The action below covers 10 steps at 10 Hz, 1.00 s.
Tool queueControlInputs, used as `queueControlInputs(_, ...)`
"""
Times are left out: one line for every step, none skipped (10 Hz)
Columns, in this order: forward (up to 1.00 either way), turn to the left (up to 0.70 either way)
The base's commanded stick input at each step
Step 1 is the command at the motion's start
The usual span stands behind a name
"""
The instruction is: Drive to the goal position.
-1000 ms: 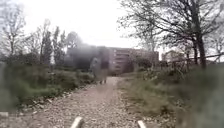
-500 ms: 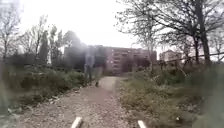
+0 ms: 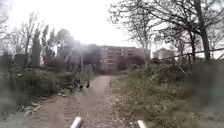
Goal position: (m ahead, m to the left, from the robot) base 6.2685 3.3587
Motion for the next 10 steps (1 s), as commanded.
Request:
queueControlInputs(0.70,-0.19)
queueControlInputs(0.70,-0.17)
queueControlInputs(0.70,0.00)
queueControlInputs(0.70,0.00)
queueControlInputs(0.70,0.00)
queueControlInputs(0.70,-0.06)
queueControlInputs(0.70,-0.32)
queueControlInputs(0.70,-0.05)
queueControlInputs(0.70,0.00)
queueControlInputs(0.70,0.00)
